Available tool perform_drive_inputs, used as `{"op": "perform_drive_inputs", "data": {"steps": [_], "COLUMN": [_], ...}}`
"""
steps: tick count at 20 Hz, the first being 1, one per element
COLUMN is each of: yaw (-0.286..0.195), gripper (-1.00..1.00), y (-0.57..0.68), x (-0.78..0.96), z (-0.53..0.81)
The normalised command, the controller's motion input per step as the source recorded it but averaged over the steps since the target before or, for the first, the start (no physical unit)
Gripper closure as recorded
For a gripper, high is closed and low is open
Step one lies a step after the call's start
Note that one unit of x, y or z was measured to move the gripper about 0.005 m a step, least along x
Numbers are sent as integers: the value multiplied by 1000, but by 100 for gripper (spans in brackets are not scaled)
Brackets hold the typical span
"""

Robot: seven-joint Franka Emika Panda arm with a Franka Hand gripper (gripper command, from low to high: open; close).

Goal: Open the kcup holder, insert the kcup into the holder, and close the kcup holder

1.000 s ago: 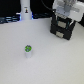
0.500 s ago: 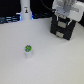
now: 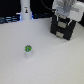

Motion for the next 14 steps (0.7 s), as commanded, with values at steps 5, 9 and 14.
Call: {"op": "perform_drive_inputs", "data": {"steps": [5, 9, 14], "yaw": [-57, -55, -49], "gripper": [100, 100, 100], "y": [-268, -300, -301], "x": [896, 947, 950], "z": [294, 316, 331]}}
